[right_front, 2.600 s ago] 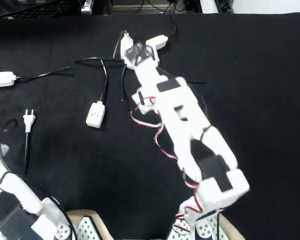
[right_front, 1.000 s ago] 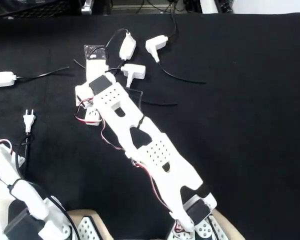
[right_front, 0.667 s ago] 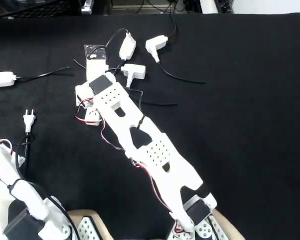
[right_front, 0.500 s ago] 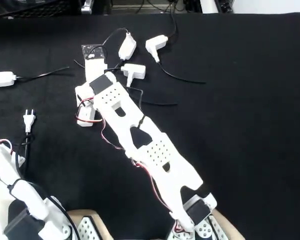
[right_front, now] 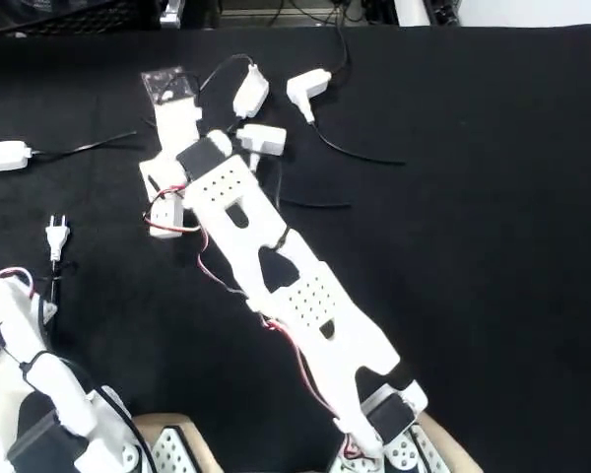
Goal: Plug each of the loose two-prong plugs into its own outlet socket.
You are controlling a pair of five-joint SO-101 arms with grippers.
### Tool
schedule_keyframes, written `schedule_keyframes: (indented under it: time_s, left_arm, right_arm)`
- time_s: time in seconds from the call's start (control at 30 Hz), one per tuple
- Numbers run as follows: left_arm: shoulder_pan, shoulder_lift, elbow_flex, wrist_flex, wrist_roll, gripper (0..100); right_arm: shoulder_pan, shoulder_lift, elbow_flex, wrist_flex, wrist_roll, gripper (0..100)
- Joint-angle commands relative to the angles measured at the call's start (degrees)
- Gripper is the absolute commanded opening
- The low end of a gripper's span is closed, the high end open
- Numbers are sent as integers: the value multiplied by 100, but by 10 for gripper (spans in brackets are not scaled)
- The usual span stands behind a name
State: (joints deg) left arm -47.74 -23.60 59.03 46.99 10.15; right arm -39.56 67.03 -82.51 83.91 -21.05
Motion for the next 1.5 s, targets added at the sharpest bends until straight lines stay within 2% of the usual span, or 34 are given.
schedule_keyframes:
  time_s: [0.0,0.1,0.2,0.37,0.5,0.57,0.7,0.93,1.07,1.17,1.27,1.47]
  left_arm:
    - [215,18,233,-448,44,28]
    - [233,18,251,-492,44,28]
    - [593,-18,233,-457,18,28]
    - [2062,-879,22,141,105,28]
    - [3644,-2092,224,387,1081,28]
    - [4171,-2752,453,378,1336,28]
    - [4936,-4079,1059,378,1336,28]
    - [5121,-5565,2053,316,1345,28]
    - [5121,-5996,2404,-18,1345,28]
    - [5200,-6092,2668,-369,1327,28]
    - [5420,-6092,2888,-633,993,28]
    - [5543,-6092,3081,-1029,862,29]
  right_arm:
    - [-220,-171,-1182,554,114,11]
    - [-325,-259,-1323,765,185,11]
    - [-396,-312,-1297,791,369,11]
    - [-413,-444,-1305,949,589,11]
    - [-149,-813,-1314,1099,563,11]
    - [26,-1033,-1314,1160,545,11]
    - [132,-1297,-1297,1284,545,11]
    - [44,-1358,-1288,1363,580,11]
    - [-149,-1367,-1297,1556,598,11]
    - [-308,-1490,-1279,1662,1029,11]
    - [-457,-1648,-1244,1723,1407,11]
    - [-563,-1763,-1138,1732,1486,11]
